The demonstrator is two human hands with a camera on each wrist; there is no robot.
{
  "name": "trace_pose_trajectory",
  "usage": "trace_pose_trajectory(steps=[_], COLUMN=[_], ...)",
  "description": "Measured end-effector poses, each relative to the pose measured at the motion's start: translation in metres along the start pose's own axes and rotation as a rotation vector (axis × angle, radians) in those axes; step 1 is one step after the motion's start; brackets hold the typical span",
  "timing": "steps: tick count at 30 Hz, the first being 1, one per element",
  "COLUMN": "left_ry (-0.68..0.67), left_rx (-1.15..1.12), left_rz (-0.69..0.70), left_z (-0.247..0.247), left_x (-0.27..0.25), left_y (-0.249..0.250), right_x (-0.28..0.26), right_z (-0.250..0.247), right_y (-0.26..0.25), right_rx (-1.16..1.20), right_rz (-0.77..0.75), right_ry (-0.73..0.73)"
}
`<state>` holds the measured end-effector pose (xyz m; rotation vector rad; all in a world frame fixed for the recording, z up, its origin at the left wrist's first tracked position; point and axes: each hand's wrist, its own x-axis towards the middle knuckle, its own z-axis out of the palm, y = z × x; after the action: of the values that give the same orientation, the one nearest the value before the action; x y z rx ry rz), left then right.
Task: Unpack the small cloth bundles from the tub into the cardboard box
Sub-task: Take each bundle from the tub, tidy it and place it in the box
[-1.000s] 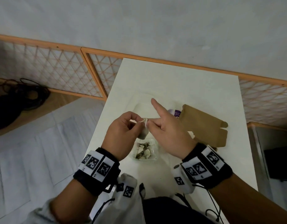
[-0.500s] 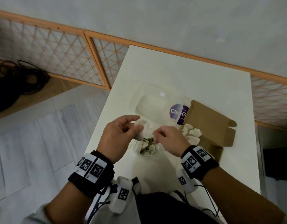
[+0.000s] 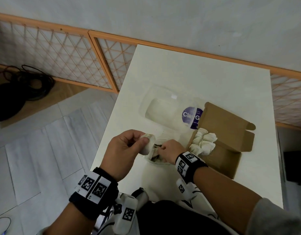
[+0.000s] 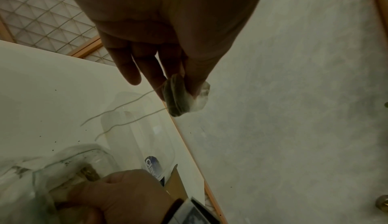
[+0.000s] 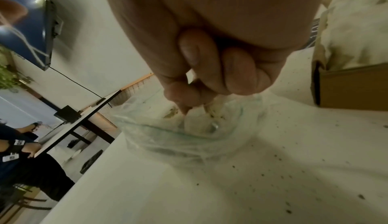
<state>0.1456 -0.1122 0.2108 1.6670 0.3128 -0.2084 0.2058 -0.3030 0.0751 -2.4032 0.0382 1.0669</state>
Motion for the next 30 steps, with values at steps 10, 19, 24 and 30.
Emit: trace_pose_trajectory(steps=[10,19,24,30], left_ry=[0.007,-0.299,-0.438,-0.354], left_rx=[0.053,0.063,0.056,0.226], left_rz=[0.015,0.029,0.234,0.378], left_z=[0.002,0.028,0.052,0.063], left_x=[0.008,0.006,-0.003,-0.009], left_y=[0.001,0.021,0.042,0.047], right_x=[-0.073,-0.151,-0.168,-0.172], right_z=[-0.054,-0.113,-0.119,-0.112], right_y=[0.018,0.015,0.013,0.020], right_rx=[0.069,0.520,0.625,0.639], right_rz=[-0.313,-0.373,-0.407,-0.499], right_ry=[0.217,0.220,0.212,0.309])
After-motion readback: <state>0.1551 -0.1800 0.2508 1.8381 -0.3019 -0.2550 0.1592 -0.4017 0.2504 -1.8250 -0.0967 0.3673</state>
